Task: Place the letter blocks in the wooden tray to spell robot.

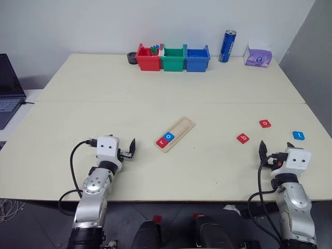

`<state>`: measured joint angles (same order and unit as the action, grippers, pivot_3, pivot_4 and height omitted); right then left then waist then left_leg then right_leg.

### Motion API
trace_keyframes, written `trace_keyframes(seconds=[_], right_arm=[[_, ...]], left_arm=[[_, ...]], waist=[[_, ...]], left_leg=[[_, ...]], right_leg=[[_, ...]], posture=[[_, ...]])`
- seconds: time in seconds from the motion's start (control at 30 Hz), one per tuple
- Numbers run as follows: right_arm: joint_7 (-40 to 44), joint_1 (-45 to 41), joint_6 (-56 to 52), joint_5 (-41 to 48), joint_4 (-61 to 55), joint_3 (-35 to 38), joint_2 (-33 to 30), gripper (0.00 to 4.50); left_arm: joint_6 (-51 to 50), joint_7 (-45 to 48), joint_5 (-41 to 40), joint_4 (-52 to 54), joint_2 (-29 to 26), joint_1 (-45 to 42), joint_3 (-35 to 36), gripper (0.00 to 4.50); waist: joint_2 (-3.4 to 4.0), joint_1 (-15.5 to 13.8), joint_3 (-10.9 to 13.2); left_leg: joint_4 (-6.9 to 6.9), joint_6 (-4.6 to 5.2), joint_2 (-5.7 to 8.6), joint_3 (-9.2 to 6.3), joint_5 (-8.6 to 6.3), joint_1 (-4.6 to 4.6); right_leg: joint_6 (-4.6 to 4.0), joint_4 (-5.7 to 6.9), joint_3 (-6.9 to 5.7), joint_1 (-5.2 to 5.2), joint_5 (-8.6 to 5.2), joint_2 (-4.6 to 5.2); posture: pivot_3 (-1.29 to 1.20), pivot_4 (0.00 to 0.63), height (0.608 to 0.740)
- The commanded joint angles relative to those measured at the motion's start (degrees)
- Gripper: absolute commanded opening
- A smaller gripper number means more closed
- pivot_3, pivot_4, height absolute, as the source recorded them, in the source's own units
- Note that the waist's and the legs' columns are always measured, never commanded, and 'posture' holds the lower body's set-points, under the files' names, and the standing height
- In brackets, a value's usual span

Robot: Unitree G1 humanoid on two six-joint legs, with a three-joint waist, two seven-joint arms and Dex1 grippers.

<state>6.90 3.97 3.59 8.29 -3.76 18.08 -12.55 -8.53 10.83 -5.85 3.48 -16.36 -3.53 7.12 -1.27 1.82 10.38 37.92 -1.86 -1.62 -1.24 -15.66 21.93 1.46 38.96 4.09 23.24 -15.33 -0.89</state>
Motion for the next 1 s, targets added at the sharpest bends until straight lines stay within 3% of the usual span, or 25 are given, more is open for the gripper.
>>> trace_keyframes(seconds=[0.03, 1.0], right_arm=[[-0.9, 0.4, 1.0, 0.1, -1.9, 1.0, -0.1, 4.47], [0.1, 3.2, 0.9, 1.4, -3.4, 1.6, -0.6, 4.47]], left_arm=[[2.0, 0.7, 0.1, 1.0, -0.6, -0.7, 0.7, 4.5], [2.7, 5.7, -1.0, 0.4, -1.3, -2.5, 0.1, 4.5]], waist=[[0.0, 0.0, 0.0], [0.0, 0.0, 0.0]], left_leg=[[0.0, 0.0, 0.0, 0.0, 0.0, 0.0], [0.0, 0.0, 0.01, 0.02, 0.0, 0.01]], right_leg=[[0.0, 0.0, 0.0, 0.0, 0.0, 0.0], [-0.01, 0.0, 0.0, 0.0, -0.01, 0.0]], posture=[[0.0, 0.15, 0.74], [0.0, 0.15, 0.74]])
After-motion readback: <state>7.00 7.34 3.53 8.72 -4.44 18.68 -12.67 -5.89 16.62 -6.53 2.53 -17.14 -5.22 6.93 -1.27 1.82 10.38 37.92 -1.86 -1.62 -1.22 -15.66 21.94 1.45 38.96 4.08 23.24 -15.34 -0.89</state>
